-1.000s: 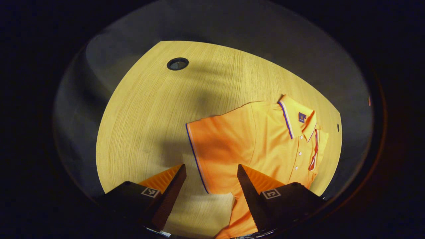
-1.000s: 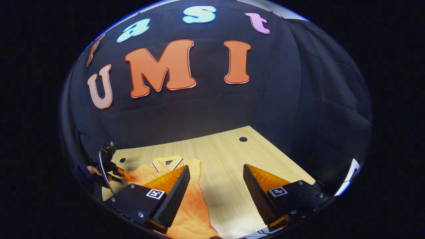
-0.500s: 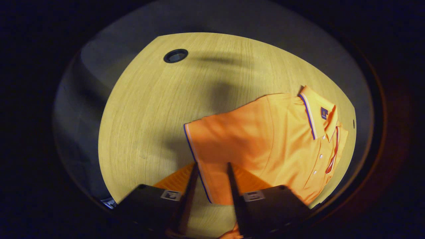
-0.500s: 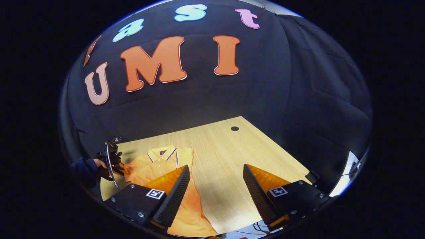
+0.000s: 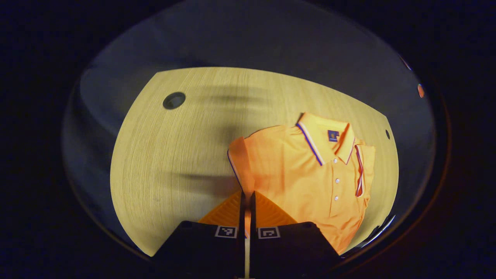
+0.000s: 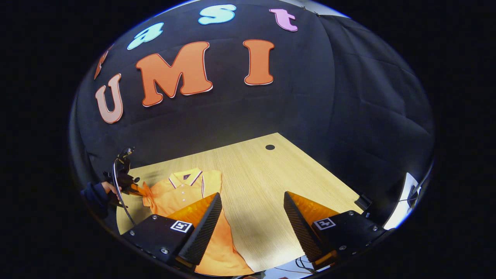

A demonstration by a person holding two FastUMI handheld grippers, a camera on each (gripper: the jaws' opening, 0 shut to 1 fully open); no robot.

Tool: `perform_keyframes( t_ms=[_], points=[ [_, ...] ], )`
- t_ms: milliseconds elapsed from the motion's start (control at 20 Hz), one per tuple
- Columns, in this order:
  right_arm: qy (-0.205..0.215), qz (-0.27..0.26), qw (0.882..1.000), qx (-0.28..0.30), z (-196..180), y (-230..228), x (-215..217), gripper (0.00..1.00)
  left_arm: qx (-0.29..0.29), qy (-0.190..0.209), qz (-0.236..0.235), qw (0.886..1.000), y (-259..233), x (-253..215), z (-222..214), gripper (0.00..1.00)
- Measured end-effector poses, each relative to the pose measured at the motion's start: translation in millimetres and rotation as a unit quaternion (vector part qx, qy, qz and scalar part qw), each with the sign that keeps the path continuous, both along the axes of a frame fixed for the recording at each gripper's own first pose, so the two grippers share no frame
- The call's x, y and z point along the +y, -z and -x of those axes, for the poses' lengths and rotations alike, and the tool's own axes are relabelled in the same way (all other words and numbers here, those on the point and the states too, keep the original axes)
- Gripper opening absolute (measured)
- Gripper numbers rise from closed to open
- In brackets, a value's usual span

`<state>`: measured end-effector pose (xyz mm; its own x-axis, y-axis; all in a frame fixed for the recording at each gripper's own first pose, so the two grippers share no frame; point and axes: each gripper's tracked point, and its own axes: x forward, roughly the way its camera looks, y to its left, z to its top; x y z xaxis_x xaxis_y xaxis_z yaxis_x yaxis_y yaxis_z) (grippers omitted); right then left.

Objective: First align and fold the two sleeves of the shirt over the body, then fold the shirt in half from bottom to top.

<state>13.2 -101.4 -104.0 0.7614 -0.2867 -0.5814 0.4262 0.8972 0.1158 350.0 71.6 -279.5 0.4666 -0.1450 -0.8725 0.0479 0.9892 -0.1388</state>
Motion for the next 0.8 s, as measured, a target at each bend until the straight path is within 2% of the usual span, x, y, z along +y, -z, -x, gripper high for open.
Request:
perform_keyframes(
  t_ms=[250,400,500,600,700,750,800],
  points=[
    [0.004,0.002,1.000,0.017,10,9,2,0.98,-0.005,0.065,-0.031,0.997,-16,-40,-7,0.05],
    [0.016,0.014,1.000,0.021,24,6,-1,0.98,-0.002,0.100,-0.013,0.995,-15,-76,-8,0.06],
    [0.027,0.017,0.999,0.023,36,2,-1,0.98,-0.005,0.125,0.015,0.992,-19,-99,-6,0.11],
    [0.036,0.019,0.999,0.021,42,0,-1,0.98,-0.009,0.142,0.052,0.988,-26,-117,4,0.45],
    [0.039,0.022,0.999,0.020,48,-1,0,0.98,-0.024,0.143,0.050,0.988,-30,-114,11,0.83],
    [0.036,0.025,0.999,0.019,50,-1,0,0.98,-0.034,0.142,0.040,0.988,-35,-108,17,0.98],
    [0.034,0.030,0.999,0.016,51,-2,-1,0.98,-0.049,0.140,0.034,0.988,-40,-102,22,0.97]
  ],
)
